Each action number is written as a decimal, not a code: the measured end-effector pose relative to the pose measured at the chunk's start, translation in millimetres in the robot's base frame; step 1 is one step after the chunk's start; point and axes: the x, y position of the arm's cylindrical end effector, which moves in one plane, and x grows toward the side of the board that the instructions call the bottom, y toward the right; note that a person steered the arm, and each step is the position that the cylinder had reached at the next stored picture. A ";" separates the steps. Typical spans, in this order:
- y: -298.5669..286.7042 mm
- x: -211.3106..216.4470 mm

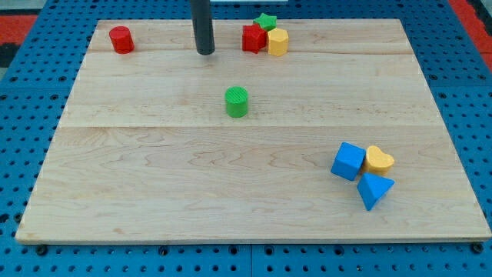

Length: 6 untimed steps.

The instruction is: Move green circle left a bit

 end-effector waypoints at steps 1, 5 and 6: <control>57.1 37.2; -26.1 91.1; 0.0 96.9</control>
